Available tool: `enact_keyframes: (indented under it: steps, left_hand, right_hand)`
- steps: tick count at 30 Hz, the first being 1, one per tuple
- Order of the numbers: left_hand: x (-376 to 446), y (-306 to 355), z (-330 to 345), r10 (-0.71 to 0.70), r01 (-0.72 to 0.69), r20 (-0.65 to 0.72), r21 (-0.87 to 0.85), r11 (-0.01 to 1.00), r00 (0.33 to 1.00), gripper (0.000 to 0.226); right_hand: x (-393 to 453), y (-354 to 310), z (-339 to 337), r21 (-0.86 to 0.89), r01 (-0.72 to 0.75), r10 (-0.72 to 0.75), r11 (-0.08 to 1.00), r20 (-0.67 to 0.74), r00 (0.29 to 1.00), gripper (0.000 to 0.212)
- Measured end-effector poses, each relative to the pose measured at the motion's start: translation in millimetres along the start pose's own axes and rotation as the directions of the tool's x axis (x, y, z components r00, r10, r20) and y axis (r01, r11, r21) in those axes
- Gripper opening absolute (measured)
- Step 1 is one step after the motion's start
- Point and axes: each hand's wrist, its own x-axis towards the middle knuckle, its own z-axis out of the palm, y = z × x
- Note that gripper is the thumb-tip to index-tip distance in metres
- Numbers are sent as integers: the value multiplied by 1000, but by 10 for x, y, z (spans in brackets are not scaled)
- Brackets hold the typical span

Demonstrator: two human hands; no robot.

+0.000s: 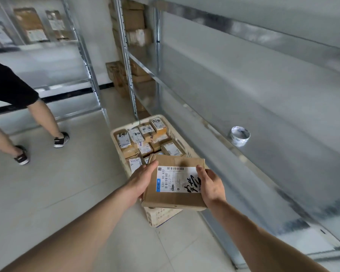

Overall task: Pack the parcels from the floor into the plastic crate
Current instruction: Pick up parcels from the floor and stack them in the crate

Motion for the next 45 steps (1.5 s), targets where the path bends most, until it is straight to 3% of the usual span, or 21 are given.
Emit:
enact_keyframes:
  steps: [1,5,12,16,17,20,26,28,36,42,45]
  left_hand:
    - [66,51,-61,0,0,7,-6,1000,1000,69]
    - [537,122,-327,-19,18,14,53,998,1000,95]
    - [1398,257,-951,71,-88,182,85,992,981,60]
    - [1877,317,-1349,66,-102,262,126,987,963,69]
    - [1973,335,-1429,62,-103,286,127,987,956,68]
    - [2257,380,-1573,43,-101,336,157,982,941,87]
    - [2717,547,-1599,1,-118,429,246,962,903,82]
    - [2865,609,-1576,-23,-121,448,290,949,894,87]
    - [3489,825,-1610,-85,-73,473,306,949,877,58]
    - [4029,831,-1568,-95,-118,540,347,931,836,59]
    - [4361,777,-1522,-121,-156,555,425,892,823,74]
  right_hand:
    - [76,-43,64,6,-5,5,1000,-1,1000,81]
    - [365,-196,364,21,-45,45,999,-17,999,79]
    - [766,-380,1131,111,-137,150,984,-112,982,48]
    - [861,-495,1631,195,-162,199,967,-186,962,85]
    - [884,-516,1734,219,-171,214,961,-191,958,82]
    - [953,-606,1914,241,-205,257,949,-210,943,46]
    - [1223,-627,2106,295,-259,337,920,-256,906,30]
    - [1370,-595,2159,315,-265,352,911,-263,898,35]
    - [2009,-654,2405,287,-324,393,902,-233,889,67]
    - [2305,-693,2593,316,-381,469,869,-278,838,47]
    - [2456,-602,2781,358,-411,524,838,-322,788,65]
